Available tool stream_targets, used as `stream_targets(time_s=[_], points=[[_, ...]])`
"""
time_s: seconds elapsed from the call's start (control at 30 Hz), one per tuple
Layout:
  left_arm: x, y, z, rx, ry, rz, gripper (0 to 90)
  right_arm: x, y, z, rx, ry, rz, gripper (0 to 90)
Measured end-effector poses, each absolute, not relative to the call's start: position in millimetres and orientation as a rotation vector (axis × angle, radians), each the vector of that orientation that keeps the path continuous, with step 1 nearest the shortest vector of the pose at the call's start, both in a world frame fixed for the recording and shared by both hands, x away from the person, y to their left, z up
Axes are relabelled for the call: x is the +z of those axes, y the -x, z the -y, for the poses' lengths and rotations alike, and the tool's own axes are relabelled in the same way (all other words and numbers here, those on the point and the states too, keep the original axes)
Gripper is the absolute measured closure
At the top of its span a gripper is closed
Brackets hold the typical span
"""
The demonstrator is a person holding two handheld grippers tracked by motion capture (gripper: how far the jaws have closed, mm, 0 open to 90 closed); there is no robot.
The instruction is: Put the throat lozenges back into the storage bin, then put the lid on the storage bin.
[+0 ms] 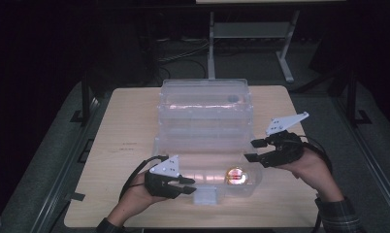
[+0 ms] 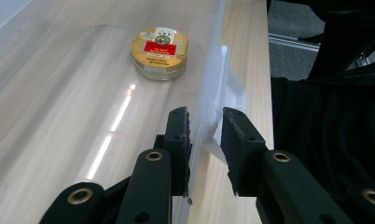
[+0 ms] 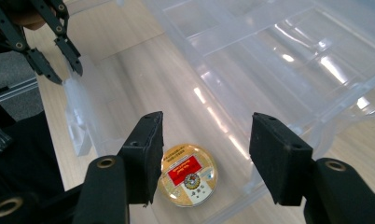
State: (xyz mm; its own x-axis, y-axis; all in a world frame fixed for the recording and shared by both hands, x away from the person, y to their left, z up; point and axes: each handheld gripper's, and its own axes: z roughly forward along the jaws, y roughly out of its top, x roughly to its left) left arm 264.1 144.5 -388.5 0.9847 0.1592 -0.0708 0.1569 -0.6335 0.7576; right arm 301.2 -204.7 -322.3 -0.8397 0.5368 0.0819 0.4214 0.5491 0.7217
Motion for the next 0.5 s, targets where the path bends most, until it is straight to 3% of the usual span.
stream_targets(time_s=[0.5], points=[[-388, -264, -145, 0.004, -2.268, -0.218, 71.8, -302, -315, 206, 1.197, -0.784, -2.606, 43.8]])
